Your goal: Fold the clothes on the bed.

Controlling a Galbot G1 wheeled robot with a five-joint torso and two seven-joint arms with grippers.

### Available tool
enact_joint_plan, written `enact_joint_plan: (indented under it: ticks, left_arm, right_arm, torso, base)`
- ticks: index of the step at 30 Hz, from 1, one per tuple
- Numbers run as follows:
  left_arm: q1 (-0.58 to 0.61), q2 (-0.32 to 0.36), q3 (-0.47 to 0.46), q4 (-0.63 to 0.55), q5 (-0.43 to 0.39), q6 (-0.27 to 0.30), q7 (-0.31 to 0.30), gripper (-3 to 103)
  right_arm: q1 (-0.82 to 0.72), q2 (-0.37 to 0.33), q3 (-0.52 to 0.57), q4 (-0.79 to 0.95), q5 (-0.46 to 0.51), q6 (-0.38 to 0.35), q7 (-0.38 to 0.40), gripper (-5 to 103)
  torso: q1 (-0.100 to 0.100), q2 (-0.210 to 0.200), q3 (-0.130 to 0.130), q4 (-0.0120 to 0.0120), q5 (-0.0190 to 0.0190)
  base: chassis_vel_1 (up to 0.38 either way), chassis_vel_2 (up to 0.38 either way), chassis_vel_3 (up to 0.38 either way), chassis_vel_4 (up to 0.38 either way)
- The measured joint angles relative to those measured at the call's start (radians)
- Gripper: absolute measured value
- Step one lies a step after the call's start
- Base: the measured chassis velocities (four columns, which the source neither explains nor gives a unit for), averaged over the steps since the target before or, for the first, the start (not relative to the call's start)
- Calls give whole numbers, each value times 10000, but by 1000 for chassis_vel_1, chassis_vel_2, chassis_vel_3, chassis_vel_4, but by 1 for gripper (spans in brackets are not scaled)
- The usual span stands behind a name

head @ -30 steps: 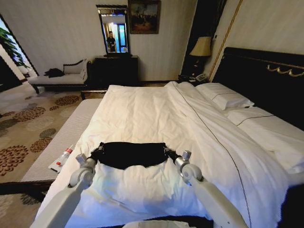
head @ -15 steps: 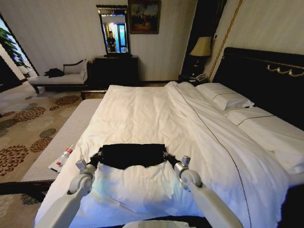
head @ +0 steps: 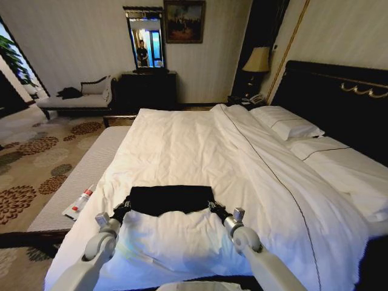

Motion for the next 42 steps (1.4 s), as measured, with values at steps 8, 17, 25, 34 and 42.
enact_joint_plan:
  ticks: [8, 17, 25, 34, 42]
  left_arm:
    - [1909, -440, -2014, -1632, 1446, -423, 284, 58]
    - [2121, -2643, -2297, -2154, 2868, -948, 627, 90]
    - [1604, -3811, -2253, -2344, 3161, -863, 576, 100]
    - [1670, -3044, -2430, -2007, 2915, -906, 540, 100]
    - [2869, -3195, -1728, -2823, 3171, -715, 374, 100]
  right_arm:
    - [-2561, 1508, 2055, 1603, -2086, 1040, -584, 66]
    - [-3847, 3187, 3571, 1087, -3873, 3314, -1293, 93]
    - [-4110, 4609, 3935, 191, -4892, 4182, -1338, 100]
    - [-4261, 4950, 4291, 68, -6252, 4364, -1349, 100]
    - [-4528, 4928, 3303, -233, -7262, 5429, -1486, 100]
  torso:
    - [-1, 0, -1, 0, 3]
    - [-2, 1, 0, 1, 6]
    - [-1, 0, 2, 1, 5]
    - [0, -1, 2, -3, -1]
    - [-1, 0, 1, 2, 1]
  base:
    - [0, 0, 0, 0]
    - [0, 0, 0, 0]
    - [0, 0, 0, 0]
    - [0, 0, 0, 0]
    - [0, 0, 0, 0]
